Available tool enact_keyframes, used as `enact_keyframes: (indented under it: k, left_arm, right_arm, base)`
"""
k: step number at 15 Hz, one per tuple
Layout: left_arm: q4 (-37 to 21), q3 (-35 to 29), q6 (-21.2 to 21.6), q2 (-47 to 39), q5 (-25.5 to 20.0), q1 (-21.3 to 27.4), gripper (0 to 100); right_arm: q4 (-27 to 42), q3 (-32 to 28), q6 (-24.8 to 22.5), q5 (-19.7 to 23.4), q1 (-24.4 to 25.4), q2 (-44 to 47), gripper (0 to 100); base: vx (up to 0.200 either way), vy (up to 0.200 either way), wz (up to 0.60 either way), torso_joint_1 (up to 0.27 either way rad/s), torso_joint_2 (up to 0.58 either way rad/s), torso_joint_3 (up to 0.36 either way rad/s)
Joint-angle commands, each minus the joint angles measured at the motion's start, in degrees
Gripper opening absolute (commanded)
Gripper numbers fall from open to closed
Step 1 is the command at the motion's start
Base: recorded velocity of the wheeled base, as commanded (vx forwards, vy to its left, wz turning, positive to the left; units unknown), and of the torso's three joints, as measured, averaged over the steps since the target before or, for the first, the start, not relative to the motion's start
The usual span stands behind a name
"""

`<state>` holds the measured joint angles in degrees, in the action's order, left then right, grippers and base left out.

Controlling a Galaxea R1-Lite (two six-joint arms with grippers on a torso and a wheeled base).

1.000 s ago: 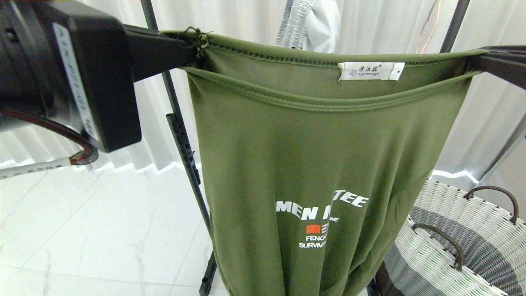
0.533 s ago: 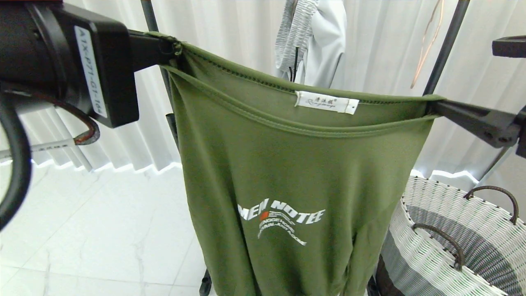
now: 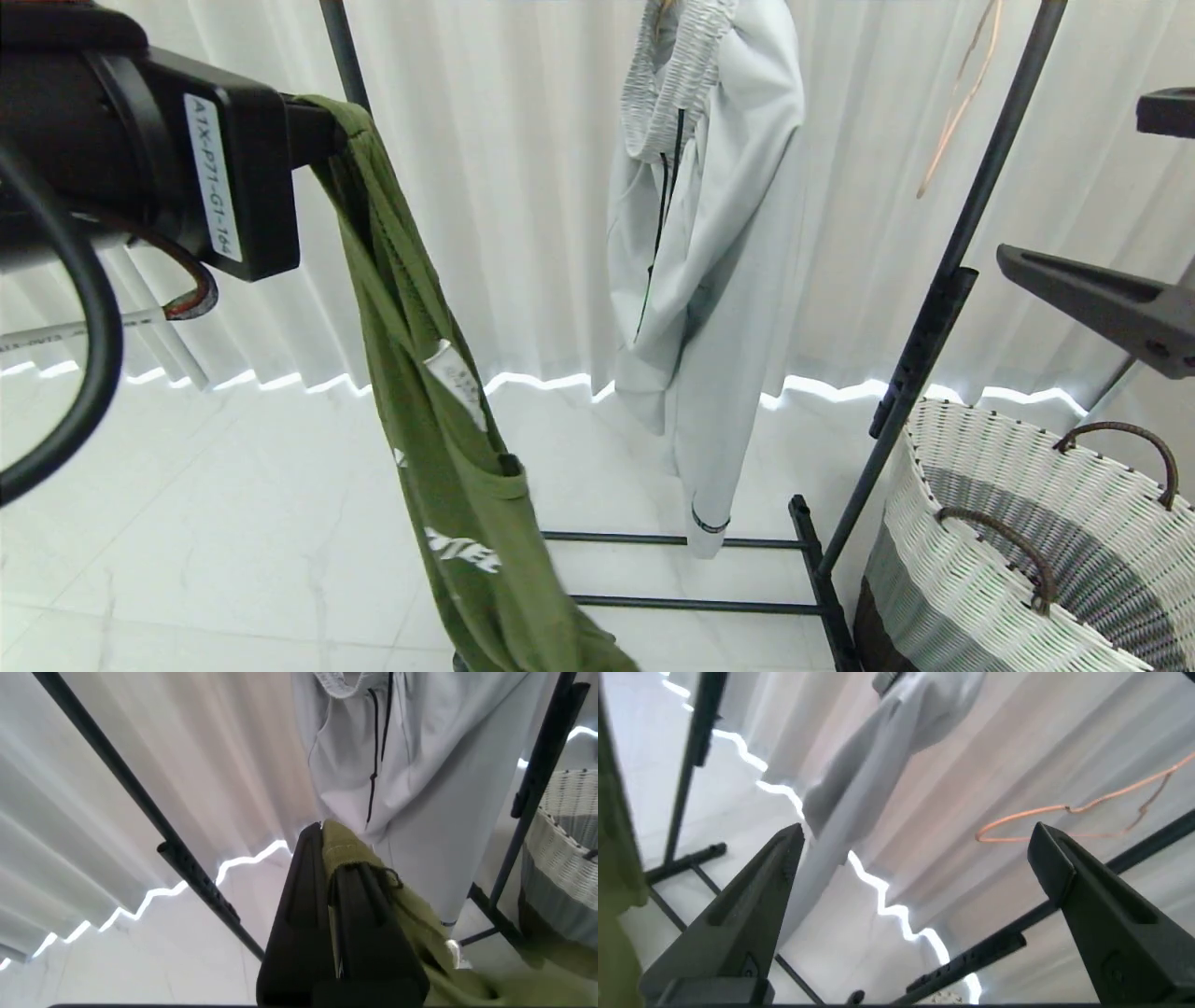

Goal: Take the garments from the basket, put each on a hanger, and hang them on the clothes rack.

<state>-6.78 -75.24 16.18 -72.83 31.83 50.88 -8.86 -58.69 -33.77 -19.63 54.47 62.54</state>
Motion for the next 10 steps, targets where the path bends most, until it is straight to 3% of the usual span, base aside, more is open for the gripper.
enact_keyframes:
  k: [1, 4, 5, 7, 10]
  left_arm:
    - [0.0, 0.7, 0.0, 0.4, 0.1, 0.0, 0]
    - [-0.1, 2.5, 0.1, 1.9, 0.1, -0.1, 0]
    - [0.0, 2.8, 0.1, 2.1, 0.1, -0.1, 0]
    - [0.0, 2.8, 0.3, 2.3, 0.1, -0.1, 0]
    - [-0.1, 2.8, 1.0, 2.8, 0.2, -0.1, 0]
  right_arm:
    - [0.0, 0.3, 0.1, 0.0, -0.2, -0.3, 100]
    - [0.0, 0.2, -0.4, 0.5, -4.2, -0.3, 100]
    - [0.2, 0.5, -1.0, 0.3, -8.0, -0.3, 100]
    - [0.0, 1.7, -6.6, 0.6, -18.5, -0.3, 100]
    - [-1.9, 4.0, -9.9, 0.5, -26.6, -0.5, 100]
  base:
    - [0.0, 0.0, 0.0, 0.0, 0.0, 0.0]
    - [0.0, 0.0, 0.0, 0.0, 0.0, 0.0]
    - [0.0, 0.0, 0.0, 0.0, 0.0, 0.0]
    - [0.0, 0.0, 0.0, 0.0, 0.0, 0.0]
    - [0.0, 0.0, 0.0, 0.0, 0.0, 0.0]
